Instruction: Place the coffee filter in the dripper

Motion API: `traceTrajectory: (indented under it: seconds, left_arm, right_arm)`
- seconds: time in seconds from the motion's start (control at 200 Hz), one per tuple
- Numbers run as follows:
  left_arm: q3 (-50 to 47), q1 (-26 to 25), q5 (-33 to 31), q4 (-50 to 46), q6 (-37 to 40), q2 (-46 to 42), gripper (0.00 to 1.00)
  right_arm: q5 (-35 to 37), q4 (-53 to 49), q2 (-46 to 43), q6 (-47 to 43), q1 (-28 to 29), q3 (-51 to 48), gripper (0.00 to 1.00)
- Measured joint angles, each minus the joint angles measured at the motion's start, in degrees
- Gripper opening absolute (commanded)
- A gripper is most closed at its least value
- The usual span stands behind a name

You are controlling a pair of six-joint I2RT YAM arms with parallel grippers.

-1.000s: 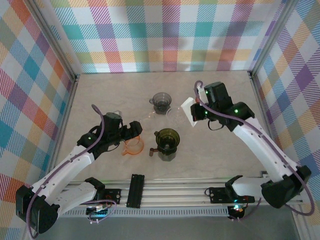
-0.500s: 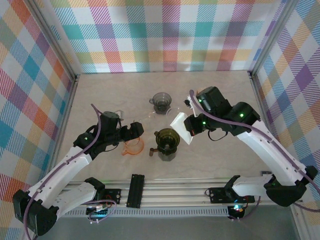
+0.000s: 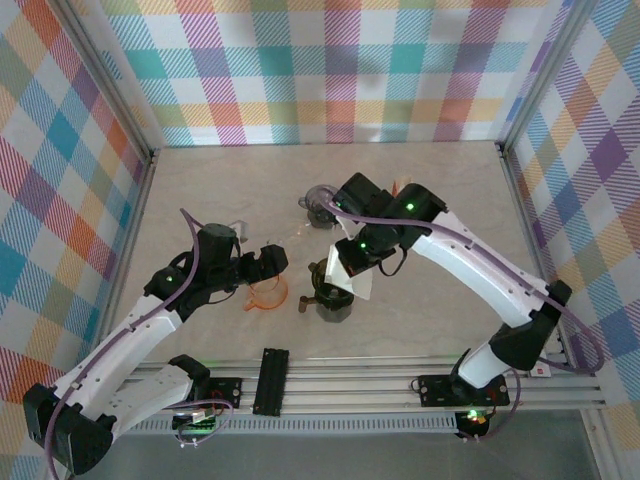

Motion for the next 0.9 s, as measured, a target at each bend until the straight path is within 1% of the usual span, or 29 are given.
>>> traceTrajectory:
  seconds: [0.195,0.335,0.64,0.775,0.905]
  left_arm:
    - [0.0,0.0,0.76,0.0,0.09,-0.61,1.0]
    - [0.0,0.0,1.07,0.0,0.33,-0.7,1.0]
    - [0.0,0.0,1.49,-0.02,0.44,-1.09,1.0]
    - [0.0,0.0,1.51,-0.02,0.44,-1.11,1.0]
    - [0.07,0.0,1.51,-0.04,0.61,-1.27,1.0]
  right_arm:
    - [-0.24,0.13,4.59,0.02,0.85,3.43,0.04]
    - [-0.48,0.74,6.84,0.02,1.49,3.69,0.04]
    - [-0.9,5.4,7.76,0.26,1.53,-0.85,0.04]
    - [-0.9,7.04,7.93,0.48,1.53,-3.06,0.11]
    - [-0.87,8.52,7.93,0.92,1.53,-3.54,0.2]
